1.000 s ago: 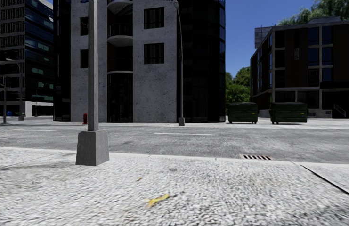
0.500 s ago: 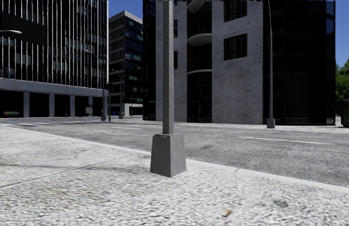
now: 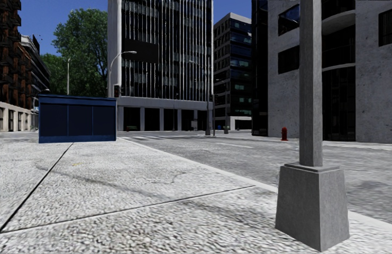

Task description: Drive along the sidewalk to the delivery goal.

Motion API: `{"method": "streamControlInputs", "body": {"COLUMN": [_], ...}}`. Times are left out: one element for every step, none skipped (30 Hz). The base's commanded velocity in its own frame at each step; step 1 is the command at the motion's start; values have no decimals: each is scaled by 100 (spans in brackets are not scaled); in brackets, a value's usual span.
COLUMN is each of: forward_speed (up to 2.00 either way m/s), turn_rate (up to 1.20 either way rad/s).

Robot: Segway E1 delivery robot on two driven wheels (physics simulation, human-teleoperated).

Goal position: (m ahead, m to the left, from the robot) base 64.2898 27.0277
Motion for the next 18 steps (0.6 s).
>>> {"method": "streamControlInputs", "body": {"forward_speed": [153, 153, 153, 153, 153, 153, 153, 153, 153, 153, 153, 153, 153, 153, 153, 153, 153, 153], "turn_rate": [94, 94, 94, 94, 94, 94, 94, 94, 94, 94, 94, 94, 94, 94, 94, 94, 94, 94]}}
